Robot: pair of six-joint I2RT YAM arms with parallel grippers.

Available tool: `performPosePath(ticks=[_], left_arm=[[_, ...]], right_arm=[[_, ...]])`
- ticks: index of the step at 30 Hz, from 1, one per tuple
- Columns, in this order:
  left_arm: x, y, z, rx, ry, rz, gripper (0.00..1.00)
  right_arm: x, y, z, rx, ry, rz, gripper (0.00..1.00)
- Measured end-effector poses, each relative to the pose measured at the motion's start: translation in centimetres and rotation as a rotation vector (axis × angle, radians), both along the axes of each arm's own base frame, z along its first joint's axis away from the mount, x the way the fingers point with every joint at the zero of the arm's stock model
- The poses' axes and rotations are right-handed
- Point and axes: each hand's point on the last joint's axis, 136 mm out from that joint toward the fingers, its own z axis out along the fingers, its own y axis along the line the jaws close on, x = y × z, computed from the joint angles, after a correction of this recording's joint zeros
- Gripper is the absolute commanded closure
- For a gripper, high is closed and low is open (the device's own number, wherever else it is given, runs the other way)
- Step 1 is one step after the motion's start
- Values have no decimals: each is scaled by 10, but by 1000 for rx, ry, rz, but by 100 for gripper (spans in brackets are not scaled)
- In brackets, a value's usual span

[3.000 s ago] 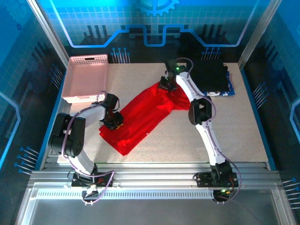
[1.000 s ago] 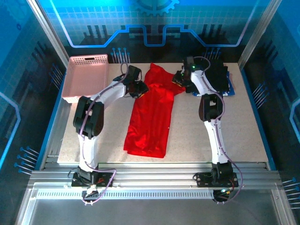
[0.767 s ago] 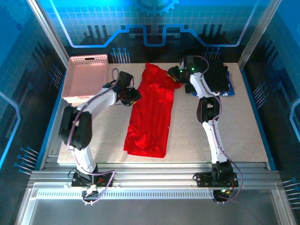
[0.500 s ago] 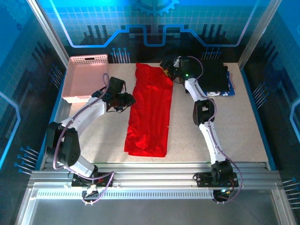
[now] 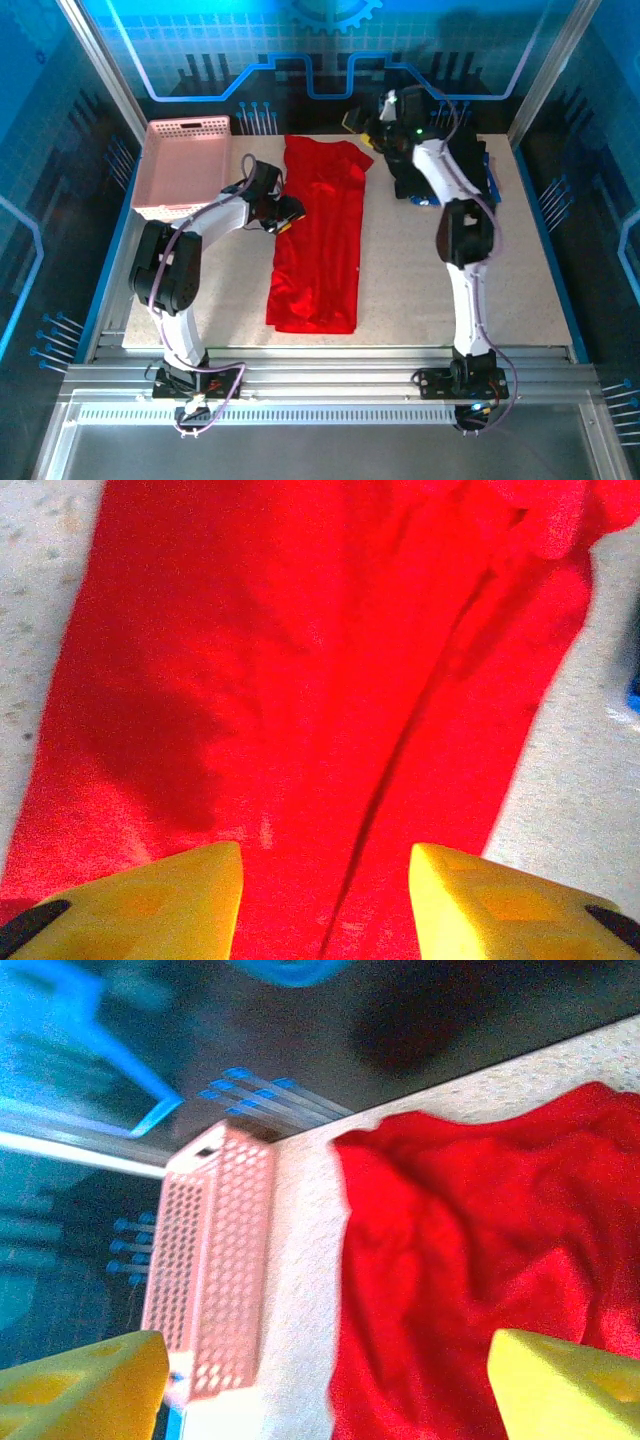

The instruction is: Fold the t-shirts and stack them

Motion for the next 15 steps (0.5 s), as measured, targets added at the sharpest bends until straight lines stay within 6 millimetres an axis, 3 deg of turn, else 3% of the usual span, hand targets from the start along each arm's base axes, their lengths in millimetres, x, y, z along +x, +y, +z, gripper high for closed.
performPosePath(ticks=[2, 3, 4, 6, 8, 10, 13, 15], left_arm=[[0, -3, 9, -22, -14, -10, 49], [-2, -4, 13, -30, -16, -15, 49], [-6, -4, 16, -36, -20, -17, 49], [-23, 1, 20, -45, -16, -14, 48], [-51, 8, 21, -49, 4, -1, 47], [-86, 19, 20, -43, 26, 9, 46], [-135, 28, 14, -37, 69, 17, 46], [-162, 30, 6, -10, 106, 3, 46]], right_arm=[[-44, -5, 43, -41, -42, 20, 18], [-77, -5, 62, -59, -57, 39, 18], [-107, -5, 69, -75, -58, 58, 18], [-165, -1, 63, -97, -22, 99, 19], [-221, 2, 33, -116, 61, 143, 19], [-280, -4, -18, -143, 197, 176, 21], [-349, -14, -81, -169, 368, 208, 22], [-389, -16, -108, -183, 438, 249, 22]])
